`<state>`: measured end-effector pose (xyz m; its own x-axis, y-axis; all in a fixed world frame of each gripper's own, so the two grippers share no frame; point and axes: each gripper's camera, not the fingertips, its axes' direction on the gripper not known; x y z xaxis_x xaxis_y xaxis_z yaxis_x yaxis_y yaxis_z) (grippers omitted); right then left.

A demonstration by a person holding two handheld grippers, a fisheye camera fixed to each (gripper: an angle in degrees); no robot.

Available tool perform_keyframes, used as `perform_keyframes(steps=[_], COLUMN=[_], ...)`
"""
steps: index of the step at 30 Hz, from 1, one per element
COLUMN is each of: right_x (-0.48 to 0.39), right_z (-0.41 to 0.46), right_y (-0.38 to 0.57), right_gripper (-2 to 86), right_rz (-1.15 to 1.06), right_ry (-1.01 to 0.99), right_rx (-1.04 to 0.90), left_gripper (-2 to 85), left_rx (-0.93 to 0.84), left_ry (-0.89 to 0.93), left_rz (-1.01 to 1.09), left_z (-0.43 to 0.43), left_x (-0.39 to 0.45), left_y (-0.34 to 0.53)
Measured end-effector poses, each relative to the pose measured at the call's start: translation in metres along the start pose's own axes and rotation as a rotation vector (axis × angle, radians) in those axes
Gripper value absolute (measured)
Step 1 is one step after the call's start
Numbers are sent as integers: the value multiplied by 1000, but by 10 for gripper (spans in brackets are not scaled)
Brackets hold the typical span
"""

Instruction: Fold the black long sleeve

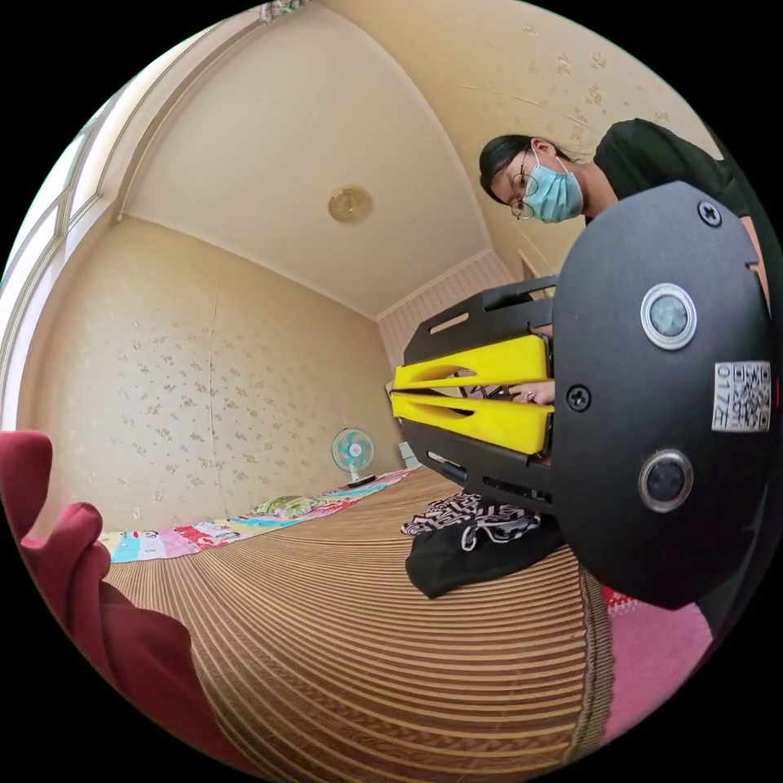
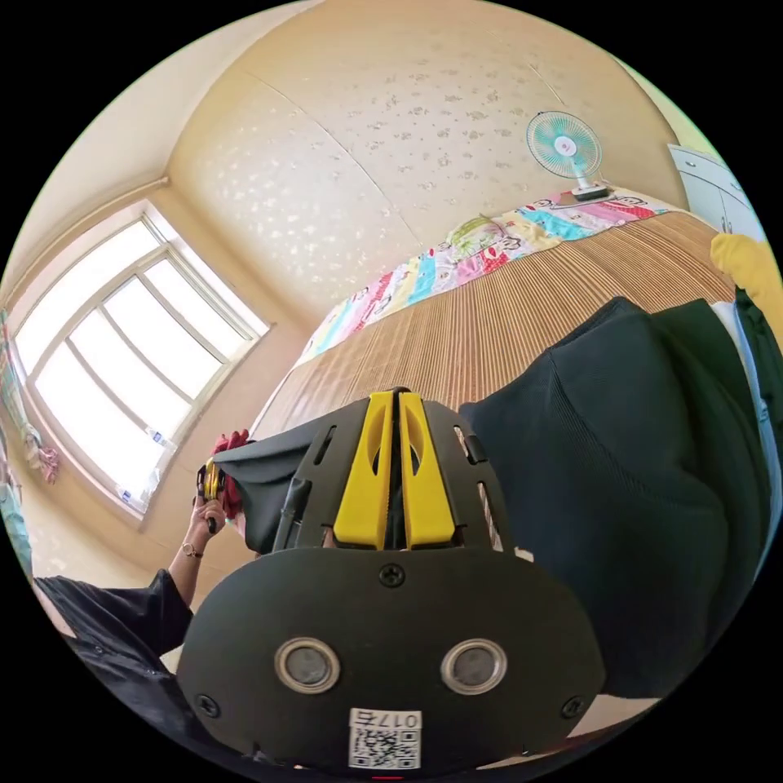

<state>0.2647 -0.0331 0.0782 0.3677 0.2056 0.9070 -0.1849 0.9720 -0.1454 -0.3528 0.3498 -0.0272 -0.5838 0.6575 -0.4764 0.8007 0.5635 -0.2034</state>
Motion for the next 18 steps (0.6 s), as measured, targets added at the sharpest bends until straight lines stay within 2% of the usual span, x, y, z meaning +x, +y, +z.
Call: perform_keyframes(steps=[4, 6, 9, 15, 18], right_x=[13, 22, 40, 42, 29], right_z=[101, 136, 168, 189, 218], right_y=[-6, -6, -1, 38, 72], right_gripper=[31, 49, 107, 111, 105], right_rz=[18, 31, 71, -18, -115], right_ry=[135, 140, 239, 149, 130], right_rx=[-72, -90, -53, -71, -171], left_gripper=[2, 22, 108, 163, 171], left_rx=[19, 53, 88, -153, -214], left_ry=[-144, -190, -200, -522, -663], left_rz=[-108, -133, -136, 29, 75], left_z=[35, 43, 45, 71, 80], left_x=[-77, -102, -125, -103, -95], left_y=[-31, -37, -40, 17, 79])
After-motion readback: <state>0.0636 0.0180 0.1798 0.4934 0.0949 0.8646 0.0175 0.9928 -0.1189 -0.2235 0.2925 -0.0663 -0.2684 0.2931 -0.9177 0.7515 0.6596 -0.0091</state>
